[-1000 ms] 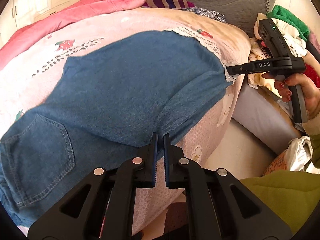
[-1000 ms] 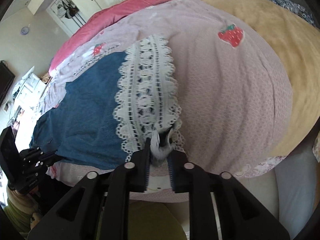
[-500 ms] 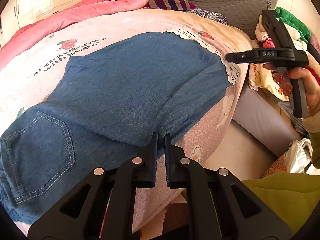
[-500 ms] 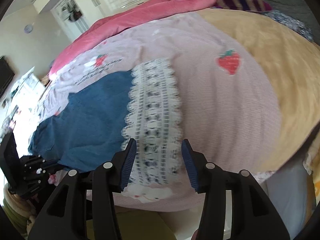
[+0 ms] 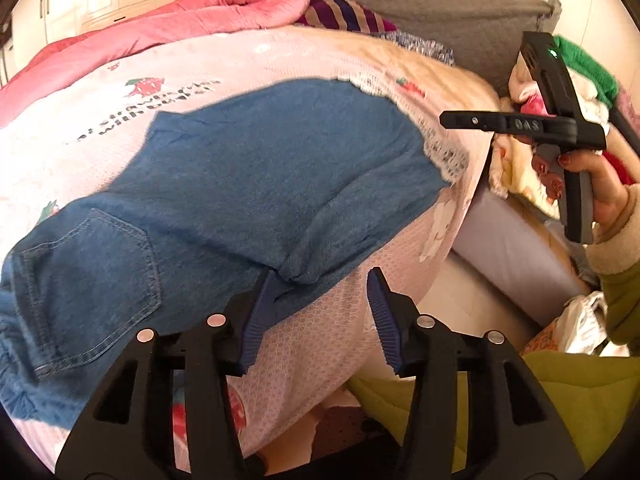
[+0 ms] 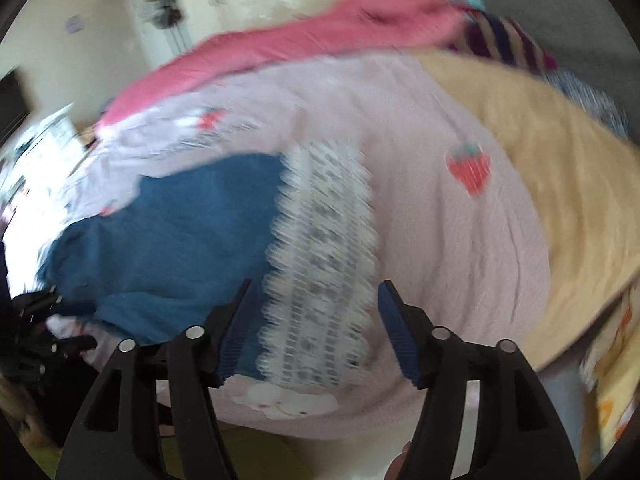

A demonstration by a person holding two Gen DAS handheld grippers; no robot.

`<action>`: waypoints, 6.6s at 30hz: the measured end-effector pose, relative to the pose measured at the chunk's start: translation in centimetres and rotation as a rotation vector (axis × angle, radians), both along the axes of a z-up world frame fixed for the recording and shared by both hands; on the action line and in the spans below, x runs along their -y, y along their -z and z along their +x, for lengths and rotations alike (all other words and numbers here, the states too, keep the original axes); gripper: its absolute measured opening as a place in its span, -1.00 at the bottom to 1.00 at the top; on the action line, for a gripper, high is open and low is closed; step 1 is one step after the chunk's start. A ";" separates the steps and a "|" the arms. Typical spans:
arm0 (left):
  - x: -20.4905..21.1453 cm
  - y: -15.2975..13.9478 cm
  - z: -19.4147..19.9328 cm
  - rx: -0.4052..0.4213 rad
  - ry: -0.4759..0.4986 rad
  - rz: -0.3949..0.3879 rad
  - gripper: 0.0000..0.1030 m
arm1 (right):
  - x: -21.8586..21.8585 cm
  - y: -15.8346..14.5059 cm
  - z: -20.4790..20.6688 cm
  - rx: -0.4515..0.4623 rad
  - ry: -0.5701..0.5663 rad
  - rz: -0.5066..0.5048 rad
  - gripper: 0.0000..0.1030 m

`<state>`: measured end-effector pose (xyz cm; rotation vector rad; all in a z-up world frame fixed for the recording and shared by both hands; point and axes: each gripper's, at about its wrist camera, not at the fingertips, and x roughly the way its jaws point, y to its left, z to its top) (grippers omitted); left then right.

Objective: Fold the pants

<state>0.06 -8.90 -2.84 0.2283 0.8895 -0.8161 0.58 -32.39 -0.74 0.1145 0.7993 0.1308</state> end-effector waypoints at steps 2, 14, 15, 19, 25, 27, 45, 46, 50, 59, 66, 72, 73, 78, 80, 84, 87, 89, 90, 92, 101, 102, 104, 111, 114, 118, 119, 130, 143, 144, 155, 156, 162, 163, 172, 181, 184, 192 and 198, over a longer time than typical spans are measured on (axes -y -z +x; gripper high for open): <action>-1.1 -0.9 0.0 0.017 -0.033 -0.020 -0.03 | -2.2 -0.8 -0.5 0.030 -0.105 -0.012 0.25; -14.2 -3.5 1.4 0.057 -0.519 0.000 0.54 | -12.0 1.5 -2.1 0.069 -0.443 -0.249 0.25; -15.2 -3.5 1.6 0.046 -0.553 -0.005 0.56 | -12.4 1.7 -2.1 0.071 -0.450 -0.264 0.25; -19.0 -2.2 2.2 -0.030 -0.682 -0.042 0.57 | -13.5 2.6 -2.1 0.072 -0.481 -0.320 0.21; -19.8 0.3 3.7 -0.185 -0.707 -0.148 -0.09 | -15.0 5.3 -1.2 -0.009 -0.517 -0.417 -0.75; -19.7 0.8 4.2 -0.206 -0.731 -0.141 -0.33 | -14.6 5.8 -0.7 -0.050 -0.511 -0.383 -0.88; -22.4 1.1 3.5 -0.219 -0.725 -0.141 -0.41 | -12.3 5.4 -1.0 -0.128 -0.565 -0.141 -0.52; -22.3 0.8 3.3 -0.213 -0.723 -0.136 -0.34 | -11.8 4.6 -1.3 -0.106 -0.562 -0.112 -0.45; -22.2 -0.7 2.6 -0.166 -0.725 -0.108 -0.02 | -8.7 1.3 -1.4 -0.013 -0.481 -0.017 -0.09; -19.8 -7.1 1.3 0.045 -0.694 -0.074 0.42 | 0.1 -0.6 3.3 0.017 -0.086 0.043 0.30; -12.5 -6.7 4.2 0.085 -0.535 -0.054 0.47 | 3.9 0.8 9.8 -0.047 0.058 0.132 0.30; -8.4 -2.7 5.2 0.093 -0.488 0.076 0.47 | 4.2 3.3 15.0 -0.163 0.081 0.127 -0.01; -8.2 -1.9 5.3 0.077 -0.485 0.085 0.47 | 4.2 3.8 15.2 -0.178 0.053 0.146 -0.44; -8.4 0.8 5.6 0.043 -0.496 0.152 0.47 | 3.9 3.1 15.0 -0.129 0.062 0.072 -0.58; -9.2 1.6 5.8 0.011 -0.515 0.145 0.47 | 3.9 3.6 15.6 -0.138 0.075 0.039 -0.58; -9.8 2.2 5.6 0.017 -0.505 0.137 0.45 | 2.5 4.8 16.2 -0.160 0.060 -0.059 -0.46; -9.7 2.4 5.3 0.033 -0.493 0.146 0.45 | 2.6 2.6 15.6 -0.129 0.091 -0.043 -0.22; -9.8 2.3 5.1 0.038 -0.489 0.141 0.45 | 1.8 0.4 14.6 -0.054 0.078 -0.040 -0.17; -9.7 2.2 5.0 0.040 -0.486 0.139 0.45 | 0.4 -1.1 14.2 -0.005 0.032 -0.039 -0.04; -9.6 2.2 5.0 0.044 -0.480 0.140 0.45 | -2.9 -2.4 14.2 0.023 -0.089 -0.023 0.09; -9.9 2.1 4.9 0.041 -0.487 0.119 0.46 | -19.2 0.4 20.5 -0.134 -0.471 -0.046 0.07; -9.9 2.0 4.9 0.041 -0.486 0.118 0.46 | -19.9 1.1 21.4 -0.161 -0.454 -0.059 0.07; -10.0 2.0 4.8 0.039 -0.487 0.113 0.45 | -20.3 2.1 22.2 -0.207 -0.458 -0.064 -0.18; -10.3 2.0 4.9 0.029 -0.482 0.096 0.46 | -21.3 3.3 24.3 -0.212 -0.426 -0.104 -0.97; -10.2 2.0 4.9 0.028 -0.481 0.097 0.46 | -21.6 4.9 24.8 -0.228 -0.414 -0.133 -0.97; -10.2 2.1 4.7 0.028 -0.481 0.100 0.45 | -20.6 5.3 25.0 -0.226 -0.388 -0.087 -0.91; -10.2 2.1 4.7 0.027 -0.482 0.102 0.45 | -20.0 4.8 24.8 -0.212 -0.373 -0.060 -0.78; -9.8 0.0 4.1 0.052 -0.495 0.077 0.46 | -12.1 -0.5 12.4 -0.018 -0.339 0.065 0.00; -10.5 1.7 4.1 0.023 -0.531 0.109 0.47 | -12.2 5.8 2.9 -0.151 -0.342 -0.122 0.01; -10.5 1.9 4.2 0.024 -0.530 0.108 0.47 | -12.3 5.9 2.6 -0.144 -0.339 -0.135 0.01; -9.3 -1.6 4.1 0.034 -0.516 0.015 0.58 | -11.4 1.3 -1.1 -0.001 -0.268 -0.208 0.35; -8.7 -2.2 4.2 0.042 -0.504 0.011 0.62 | -11.0 0.9 -1.4 0.011 -0.255 -0.211 0.35; -3.2 -4.6 5.8 0.081 -0.413 0.023 0.74 | -8.1 -0.5 -2.2 0.054 -0.195 -0.200 0.49; -2.4 -4.8 6.2 0.083 -0.401 0.022 0.76 | -7.7 -0.6 -2.2 0.057 -0.185 -0.198 0.52; 6.1 -4.7 9.7 0.063 -0.266 0.038 0.81 | -4.9 0.3 -2.3 0.052 -0.118 -0.163 0.70; 13.5 -3.2 13.1 0.064 -0.120 0.081 0.81 | 0.5 3.0 -1.8 -0.035 0.035 0.041 0.74; 15.9 -2.6 14.4 0.041 -0.075 0.086 0.81 | 1.8 3.8 -1.8 -0.063 0.073 0.133 0.74; 20.1 -0.6 17.5 0.005 -0.002 0.116 0.79 | 1.4 6.1 -1.6 -0.134 0.076 0.259 0.61; 22.0 1.7 18.0 -0.093 0.092 0.129 0.10 | 1.0 6.4 -1.7 -0.128 0.082 0.328 0.36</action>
